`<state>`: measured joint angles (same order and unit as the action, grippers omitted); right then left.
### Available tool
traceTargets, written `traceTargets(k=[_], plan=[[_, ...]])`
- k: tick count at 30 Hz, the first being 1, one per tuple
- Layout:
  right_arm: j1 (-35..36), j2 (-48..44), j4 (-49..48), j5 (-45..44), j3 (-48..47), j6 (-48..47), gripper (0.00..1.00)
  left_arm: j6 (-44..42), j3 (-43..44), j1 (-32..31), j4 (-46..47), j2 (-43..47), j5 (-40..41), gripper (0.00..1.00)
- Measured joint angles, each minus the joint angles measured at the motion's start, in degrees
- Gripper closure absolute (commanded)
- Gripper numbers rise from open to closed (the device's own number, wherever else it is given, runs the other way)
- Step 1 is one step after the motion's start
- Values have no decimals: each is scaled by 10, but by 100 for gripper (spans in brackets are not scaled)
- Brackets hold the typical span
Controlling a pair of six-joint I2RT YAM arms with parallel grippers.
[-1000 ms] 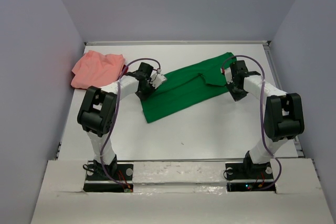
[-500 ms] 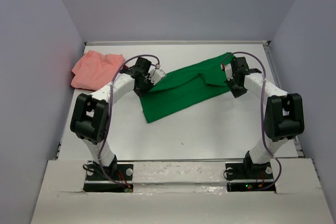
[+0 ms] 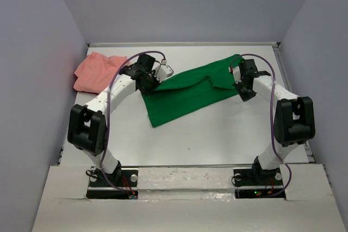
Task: Fold and stack the t-shirts
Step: Fold the tshirt
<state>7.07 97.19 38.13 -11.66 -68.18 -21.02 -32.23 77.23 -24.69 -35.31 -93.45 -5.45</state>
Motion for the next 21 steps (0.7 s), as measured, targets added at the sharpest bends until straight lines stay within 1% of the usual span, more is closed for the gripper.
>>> traceTargets(k=[9,21], plan=[[0,0,0,0,0,-2,100,0,-43,-6,9,-16,14,100],[0,0,4,-2,0,-2,100,0,-64,-8,50,-63,56,99]])
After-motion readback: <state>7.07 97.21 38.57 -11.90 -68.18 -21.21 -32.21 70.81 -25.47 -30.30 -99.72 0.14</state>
